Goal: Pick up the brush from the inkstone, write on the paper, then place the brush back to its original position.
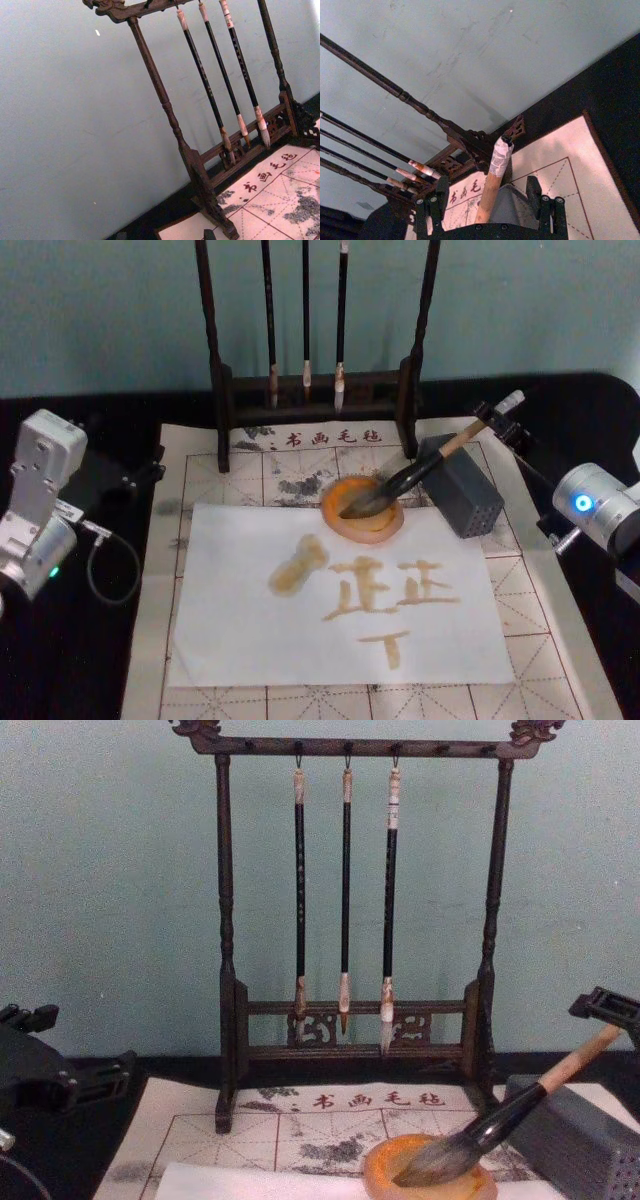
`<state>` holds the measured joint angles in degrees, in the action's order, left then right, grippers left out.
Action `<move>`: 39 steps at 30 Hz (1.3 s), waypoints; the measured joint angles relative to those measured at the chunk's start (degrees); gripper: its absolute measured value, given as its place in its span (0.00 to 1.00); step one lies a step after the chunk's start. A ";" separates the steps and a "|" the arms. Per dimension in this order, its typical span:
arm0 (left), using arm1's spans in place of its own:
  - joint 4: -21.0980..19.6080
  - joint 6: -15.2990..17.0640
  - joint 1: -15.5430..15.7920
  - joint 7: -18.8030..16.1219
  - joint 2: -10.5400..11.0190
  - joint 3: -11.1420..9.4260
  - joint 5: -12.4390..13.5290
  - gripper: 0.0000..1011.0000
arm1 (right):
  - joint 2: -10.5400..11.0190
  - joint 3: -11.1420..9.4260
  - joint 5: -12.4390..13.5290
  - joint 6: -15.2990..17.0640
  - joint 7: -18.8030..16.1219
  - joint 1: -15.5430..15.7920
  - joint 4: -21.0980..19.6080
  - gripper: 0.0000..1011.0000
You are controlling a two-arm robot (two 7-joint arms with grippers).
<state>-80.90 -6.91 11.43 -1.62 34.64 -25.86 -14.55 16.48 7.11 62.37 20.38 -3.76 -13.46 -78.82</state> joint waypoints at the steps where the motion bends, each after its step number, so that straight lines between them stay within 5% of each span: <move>1: 0.00 0.00 0.00 0.00 0.00 0.00 0.00 0.99 | -0.09 0.11 0.44 0.20 0.24 -0.35 0.32 0.99; 25: 0.00 0.00 0.00 0.00 0.00 0.00 0.00 0.99 | -0.42 2.66 4.82 0.15 2.73 -3.78 3.83 0.99; 39: 0.00 0.00 0.00 0.00 0.00 0.00 0.00 0.99 | -0.47 2.52 4.79 0.10 2.63 -3.73 3.81 0.99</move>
<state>-80.90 -6.91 11.43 -1.62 34.64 -25.86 -14.55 16.01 9.63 67.16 20.48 -1.13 -17.19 -75.01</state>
